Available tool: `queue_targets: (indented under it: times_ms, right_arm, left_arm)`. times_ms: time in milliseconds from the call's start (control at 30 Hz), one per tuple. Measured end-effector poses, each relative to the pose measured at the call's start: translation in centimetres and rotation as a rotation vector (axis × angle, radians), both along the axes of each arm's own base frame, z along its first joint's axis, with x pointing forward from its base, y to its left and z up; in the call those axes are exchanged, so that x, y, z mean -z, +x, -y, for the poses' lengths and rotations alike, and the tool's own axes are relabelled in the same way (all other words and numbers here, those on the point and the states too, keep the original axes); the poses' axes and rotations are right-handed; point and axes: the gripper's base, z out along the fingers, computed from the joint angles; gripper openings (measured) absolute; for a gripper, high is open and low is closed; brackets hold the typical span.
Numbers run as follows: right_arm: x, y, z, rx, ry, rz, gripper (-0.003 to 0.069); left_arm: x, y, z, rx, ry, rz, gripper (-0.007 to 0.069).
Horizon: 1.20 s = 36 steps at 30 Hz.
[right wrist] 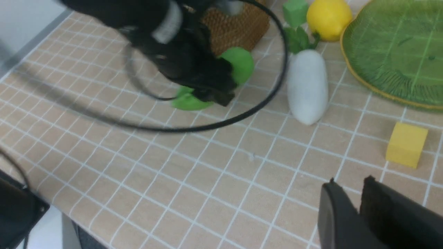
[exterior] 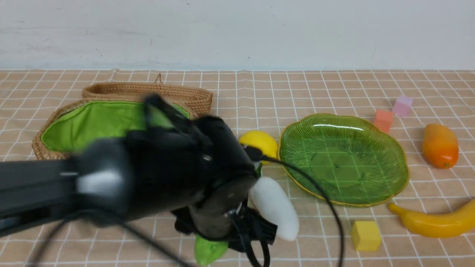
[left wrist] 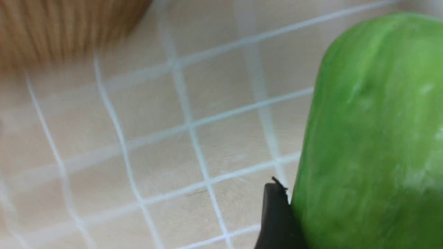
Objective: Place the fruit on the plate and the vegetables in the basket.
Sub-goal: Take a chayote with your left arm and place it on the basket on the left, then take a daikon with your right arm and place it on the basket on the left.
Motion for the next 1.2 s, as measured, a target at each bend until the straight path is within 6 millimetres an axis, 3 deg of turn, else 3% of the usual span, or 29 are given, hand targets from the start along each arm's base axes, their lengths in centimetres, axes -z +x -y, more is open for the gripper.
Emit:
queue_targets:
  times_ms: [33, 67, 100, 133, 233, 267, 300, 400, 533, 567, 700, 800, 900, 933, 967, 1067, 1200]
  right_arm:
    - [-0.1, 0.1, 0.0, 0.005, 0.004, 0.008, 0.0133]
    - [-0.1, 0.1, 0.0, 0.006, 0.005, 0.009, 0.0133]
    - [-0.2, 0.1, 0.0, 0.012, 0.009, 0.018, 0.0134]
    - [-0.2, 0.1, 0.0, 0.013, 0.010, 0.020, 0.0134]
    - [-0.2, 0.2, 0.1, 0.016, 0.013, 0.025, 0.0134]
    - [-0.2, 0.2, 0.1, 0.016, 0.013, 0.025, 0.0134]
    - [-0.2, 0.2, 0.1, 0.016, 0.013, 0.025, 0.0134]
    - [-0.3, 0.2, 0.1, 0.018, 0.015, 0.028, 0.0133]
    - [-0.4, 0.5, 0.1, 0.026, 0.020, 0.033, 0.0133]
    - [-0.3, 0.5, 0.0, 0.026, 0.020, 0.031, 0.0133]
    - [-0.3, 0.8, 0.0, 0.024, 0.022, 0.017, 0.0133]
    - [-0.3, 0.9, -0.1, 0.019, 0.029, 0.008, 0.0133]
    - [-0.3, 1.1, -0.2, 0.019, 0.030, -0.001, 0.0133]
    - [-0.3, 1.2, -0.2, 0.018, 0.029, -0.007, 0.0133]
    - [-0.3, 1.3, -0.2, 0.019, 0.030, -0.008, 0.0134]
    - [-0.1, 2.0, -0.3, 0.019, 0.022, -0.043, 0.0134]
    - [-0.2, 3.7, -0.8, -0.017, -0.027, -0.178, 0.0134]
  left_arm:
    - [-1.8, -0.4, -0.9, 0.067, 0.005, 0.048, 0.0428]
    - [-2.1, -0.4, -1.1, 0.078, 0.008, 0.057, 0.0428]
    - [-3.9, -0.1, -2.8, 0.135, 0.034, 0.115, 0.0428]
    - [-4.4, 0.1, -3.4, 0.156, 0.048, 0.132, 0.0428]
    - [-6.9, 3.5, -9.9, 0.101, 0.128, 0.230, 0.0428]
    - [-7.0, 3.7, -10.2, 0.104, 0.135, 0.236, 0.0428]
    - [-7.2, 5.2, -12.4, 0.073, 0.161, 0.267, 0.0428]
    - [-6.6, 7.9, -15.5, 0.063, 0.214, 0.314, 0.0428]
    - [-4.8, 10.4, -16.9, 0.134, 0.306, 0.333, 0.0441]
    - [-4.7, 10.5, -16.9, 0.142, 0.315, 0.333, 0.0445]
    - [-3.8, 11.5, -17.0, 0.213, 0.418, 0.341, 0.0629]
    - [-4.4, 11.2, -16.2, 0.203, 0.400, 0.366, 0.0664]
    - [-5.3, 10.1, -14.5, 0.160, 0.304, 0.392, 0.0645]
    - [-5.7, 9.2, -13.1, 0.135, 0.225, 0.391, 0.0614]
    - [-5.7, 9.1, -12.9, 0.133, 0.218, 0.391, 0.0614]
    - [-5.9, 6.2, -8.5, 0.067, 0.014, 0.310, 0.0473]
    - [-5.5, 3.1, -5.5, 0.052, -0.019, 0.204, 0.0211]
